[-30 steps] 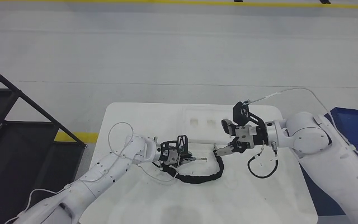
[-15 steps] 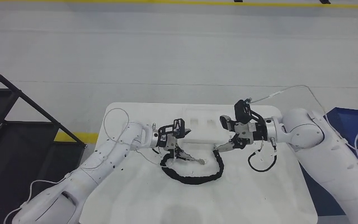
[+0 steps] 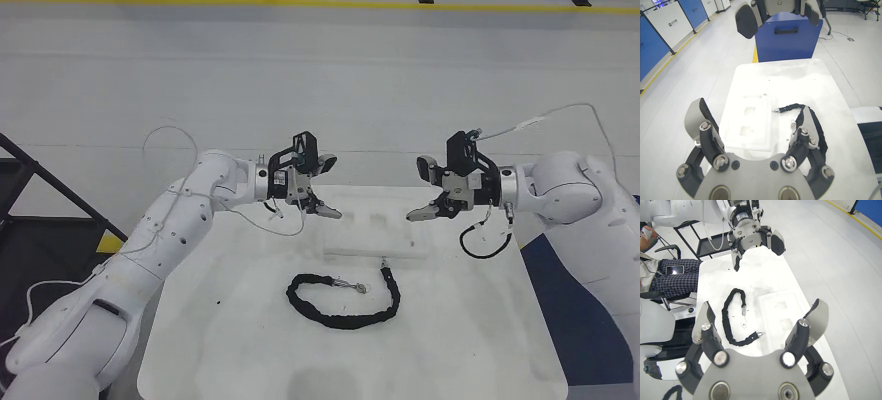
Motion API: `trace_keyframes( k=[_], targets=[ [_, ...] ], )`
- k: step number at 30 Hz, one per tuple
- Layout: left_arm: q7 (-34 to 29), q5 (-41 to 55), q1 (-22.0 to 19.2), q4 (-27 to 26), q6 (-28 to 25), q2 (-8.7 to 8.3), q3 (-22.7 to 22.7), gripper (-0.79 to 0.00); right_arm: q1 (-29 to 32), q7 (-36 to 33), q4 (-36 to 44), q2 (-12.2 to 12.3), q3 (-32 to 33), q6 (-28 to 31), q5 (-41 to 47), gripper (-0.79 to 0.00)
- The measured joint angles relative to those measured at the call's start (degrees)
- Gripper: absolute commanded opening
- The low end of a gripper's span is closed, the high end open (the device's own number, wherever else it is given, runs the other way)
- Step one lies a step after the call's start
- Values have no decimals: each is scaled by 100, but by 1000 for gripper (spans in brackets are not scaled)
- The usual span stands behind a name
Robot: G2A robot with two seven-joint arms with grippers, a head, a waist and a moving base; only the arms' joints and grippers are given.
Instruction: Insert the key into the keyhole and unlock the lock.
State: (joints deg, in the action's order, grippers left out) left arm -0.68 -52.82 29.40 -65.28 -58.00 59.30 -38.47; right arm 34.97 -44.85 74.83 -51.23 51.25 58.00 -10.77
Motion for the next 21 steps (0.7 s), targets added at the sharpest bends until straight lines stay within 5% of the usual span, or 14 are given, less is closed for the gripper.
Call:
trace_keyframes(
  k=[9, 21],
  targets=[
    [-415, 1111, -631, 240, 0, -148, 465, 0, -802, -143, -620, -10, -356, 0, 248, 0],
    [-559, 1693, -774, 251, 0, -264, 665, 0, -1089, -131, -802, -36, -627, 0, 45, -1]
  ],
)
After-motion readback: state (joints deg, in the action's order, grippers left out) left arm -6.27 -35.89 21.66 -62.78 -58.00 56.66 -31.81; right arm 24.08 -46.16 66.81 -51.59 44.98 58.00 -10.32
